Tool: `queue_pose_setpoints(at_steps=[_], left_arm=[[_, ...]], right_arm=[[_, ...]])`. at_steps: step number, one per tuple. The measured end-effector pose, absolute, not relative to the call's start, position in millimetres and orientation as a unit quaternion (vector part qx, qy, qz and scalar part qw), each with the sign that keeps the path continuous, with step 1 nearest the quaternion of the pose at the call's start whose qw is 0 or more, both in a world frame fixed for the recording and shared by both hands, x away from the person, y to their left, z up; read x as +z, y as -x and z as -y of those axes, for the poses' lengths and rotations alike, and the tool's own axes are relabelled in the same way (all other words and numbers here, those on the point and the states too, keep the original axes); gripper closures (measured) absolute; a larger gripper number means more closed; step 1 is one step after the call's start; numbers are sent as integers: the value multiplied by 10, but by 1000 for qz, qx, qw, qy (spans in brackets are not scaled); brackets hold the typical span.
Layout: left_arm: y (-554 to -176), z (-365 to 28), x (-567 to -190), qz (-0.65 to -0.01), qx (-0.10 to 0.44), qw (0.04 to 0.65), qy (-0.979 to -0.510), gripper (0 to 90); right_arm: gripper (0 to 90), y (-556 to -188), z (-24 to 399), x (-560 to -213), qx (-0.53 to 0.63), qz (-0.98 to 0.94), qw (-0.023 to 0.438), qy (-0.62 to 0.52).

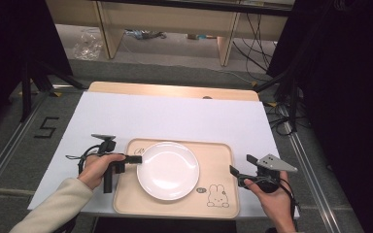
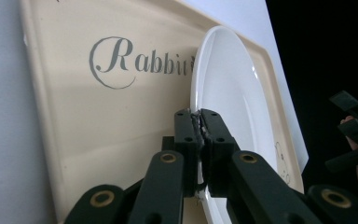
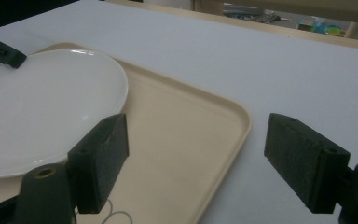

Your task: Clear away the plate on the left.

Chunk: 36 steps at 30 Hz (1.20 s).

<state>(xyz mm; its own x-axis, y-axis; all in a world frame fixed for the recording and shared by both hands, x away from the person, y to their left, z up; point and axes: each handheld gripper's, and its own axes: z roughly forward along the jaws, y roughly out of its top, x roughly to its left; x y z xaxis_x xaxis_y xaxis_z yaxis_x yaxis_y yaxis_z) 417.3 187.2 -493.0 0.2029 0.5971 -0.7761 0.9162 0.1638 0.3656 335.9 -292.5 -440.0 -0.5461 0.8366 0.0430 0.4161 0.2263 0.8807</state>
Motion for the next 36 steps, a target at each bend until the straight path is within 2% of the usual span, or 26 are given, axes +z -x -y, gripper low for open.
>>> queue_pose_setpoints(at_steps=[6, 14, 18, 19, 20, 22, 23, 24, 26, 27, 28, 35, 36], left_arm=[[-4179, -1882, -4951, -584, -137, 450, -661, 844], [-4157, -1851, -4892, -576, -126, 455, -667, 803], [-4140, -1866, -4840, -567, -111, 462, -673, 712], [-4138, -1870, -4827, -564, -104, 466, -674, 712], [-4127, -1877, -4800, -560, -89, 475, -673, 637], [-4112, -1892, -4773, -549, -74, 486, -676, 547], [-4112, -1892, -4773, -549, -74, 486, -676, 508], [-4099, -1894, -4755, -545, -67, 490, -677, 508], [-4082, -1897, -4736, -526, -43, 498, -688, 422], [-4061, -1890, -4715, -508, -9, 494, -706, 356], [-4061, -1890, -4715, -508, -9, 494, -706, 328], [-3986, -1876, -4594, -482, 67, 492, -722, 239], [-3968, -1882, -4580, -470, 73, 495, -727, 201]], right_arm=[[226, -3375, 2912, -4424, 473, -743, 231, -413], [226, -3354, 2929, -4394, 458, -751, 226, -418], [226, -3357, 2925, -4401, 463, -747, 229, -417], [226, -3356, 2928, -4399, 461, -749, 228, -417], [226, -3356, 2928, -4398, 462, -749, 228, -418], [226, -3354, 2929, -4397, 462, -749, 229, -417], [226, -3354, 2929, -4397, 462, -749, 229, -417], [226, -3354, 2929, -4397, 462, -748, 229, -417], [226, -3355, 2930, -4398, 462, -749, 228, -417], [226, -3355, 2928, -4397, 462, -749, 228, -417], [226, -3355, 2928, -4397, 462, -749, 228, -417], [226, -3354, 2931, -4396, 462, -749, 228, -416], [226, -3354, 2930, -4397, 462, -749, 228, -416]])
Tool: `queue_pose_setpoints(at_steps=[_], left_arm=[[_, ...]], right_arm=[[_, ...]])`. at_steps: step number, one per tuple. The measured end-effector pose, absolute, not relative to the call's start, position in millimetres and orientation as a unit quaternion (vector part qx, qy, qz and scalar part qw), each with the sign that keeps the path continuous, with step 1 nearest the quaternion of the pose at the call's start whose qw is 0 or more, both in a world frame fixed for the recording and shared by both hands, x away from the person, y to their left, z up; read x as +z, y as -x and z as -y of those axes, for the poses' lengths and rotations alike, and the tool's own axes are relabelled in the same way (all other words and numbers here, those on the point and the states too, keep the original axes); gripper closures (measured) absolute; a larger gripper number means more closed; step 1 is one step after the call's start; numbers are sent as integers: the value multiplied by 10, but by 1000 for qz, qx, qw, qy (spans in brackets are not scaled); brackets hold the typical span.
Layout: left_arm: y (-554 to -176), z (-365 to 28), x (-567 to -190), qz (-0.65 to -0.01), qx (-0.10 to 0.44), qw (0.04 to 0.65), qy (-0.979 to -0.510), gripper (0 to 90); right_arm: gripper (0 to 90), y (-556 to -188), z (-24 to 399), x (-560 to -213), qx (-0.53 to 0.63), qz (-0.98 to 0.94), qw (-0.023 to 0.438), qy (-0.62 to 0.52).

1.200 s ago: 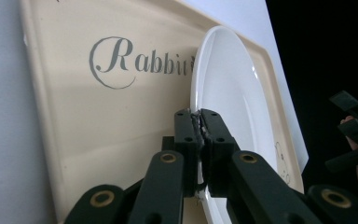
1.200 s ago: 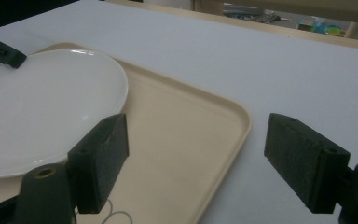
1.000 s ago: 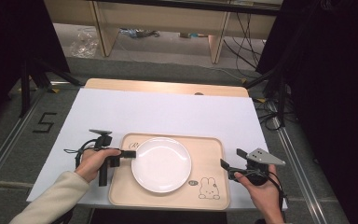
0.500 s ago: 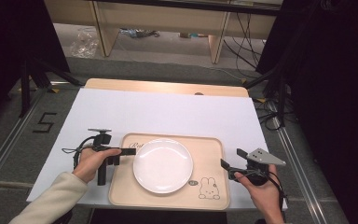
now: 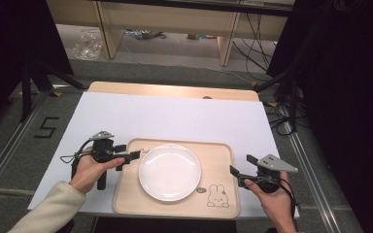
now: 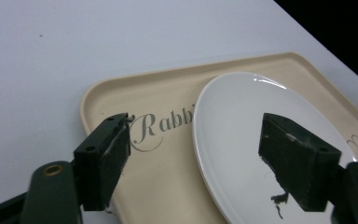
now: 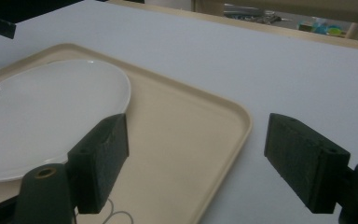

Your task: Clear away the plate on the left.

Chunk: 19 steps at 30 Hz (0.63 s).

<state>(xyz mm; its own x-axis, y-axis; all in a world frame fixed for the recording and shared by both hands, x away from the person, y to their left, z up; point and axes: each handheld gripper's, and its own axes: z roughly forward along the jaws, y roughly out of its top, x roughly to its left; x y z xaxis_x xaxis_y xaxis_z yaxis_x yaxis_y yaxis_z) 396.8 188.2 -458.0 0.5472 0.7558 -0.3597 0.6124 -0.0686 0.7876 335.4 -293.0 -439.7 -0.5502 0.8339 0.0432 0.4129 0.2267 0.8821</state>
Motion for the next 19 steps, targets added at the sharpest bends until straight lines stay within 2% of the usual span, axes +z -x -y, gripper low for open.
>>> queue_pose_setpoints(at_steps=[4, 8, 19], left_arm=[[-3907, -1884, -4540, -459, 90, 497, -731, 151], [-3827, -1907, -4516, -446, 109, 495, -737, 150], [-3782, -2028, -4541, -463, 101, 494, -729, 143]], right_arm=[[226, -3355, 2928, -4398, 463, -749, 228, -417], [226, -3357, 2927, -4398, 462, -749, 227, -417], [226, -3374, 2924, -4405, 461, -751, 231, -412]])
